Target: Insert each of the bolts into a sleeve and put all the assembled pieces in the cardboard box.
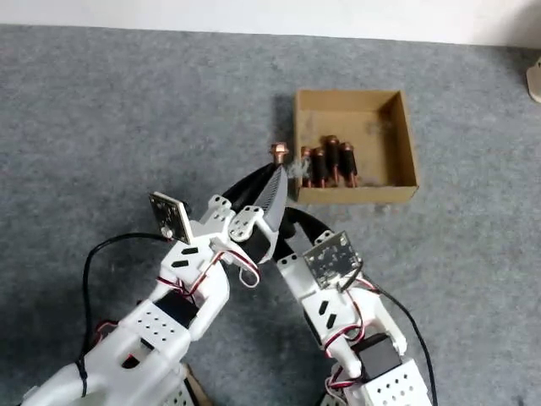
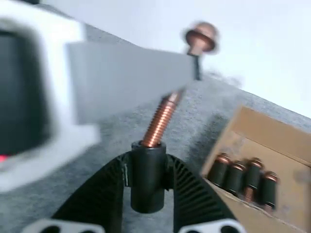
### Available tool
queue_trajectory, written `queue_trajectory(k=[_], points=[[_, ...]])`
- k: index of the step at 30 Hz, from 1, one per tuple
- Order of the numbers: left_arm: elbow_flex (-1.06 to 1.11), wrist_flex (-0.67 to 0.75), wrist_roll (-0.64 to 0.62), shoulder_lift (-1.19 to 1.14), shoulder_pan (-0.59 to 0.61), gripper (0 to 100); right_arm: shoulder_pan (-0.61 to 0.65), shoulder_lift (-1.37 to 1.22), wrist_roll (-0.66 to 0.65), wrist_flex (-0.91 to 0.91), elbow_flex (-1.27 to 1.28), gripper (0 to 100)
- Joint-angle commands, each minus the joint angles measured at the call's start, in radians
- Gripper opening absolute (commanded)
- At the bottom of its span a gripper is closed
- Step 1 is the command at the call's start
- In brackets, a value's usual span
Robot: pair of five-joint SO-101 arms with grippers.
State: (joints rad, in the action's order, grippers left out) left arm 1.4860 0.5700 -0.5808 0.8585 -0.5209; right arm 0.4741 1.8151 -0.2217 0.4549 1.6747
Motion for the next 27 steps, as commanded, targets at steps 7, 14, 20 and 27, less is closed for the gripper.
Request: queue_trajectory(k=[7,14,20,27], points=[[-0.053,-0.206,0.015,0.030,-0.073,0,-0.107,0.024,0.011,-0.036,0.073,0.5],[-0.044,-0.216,0.189,0.030,-0.120,0,-0.111,0.024,0.011,-0.036,0.071,0.5],[-0.038,-0.338,0.362,0.030,-0.131,0,-0.156,0.024,0.011,-0.035,0.021,0.5],[-0.039,-0.370,0.554,0.031,-0.133,0,-0.179,0.024,0.011,-0.035,0.027,0.5]])
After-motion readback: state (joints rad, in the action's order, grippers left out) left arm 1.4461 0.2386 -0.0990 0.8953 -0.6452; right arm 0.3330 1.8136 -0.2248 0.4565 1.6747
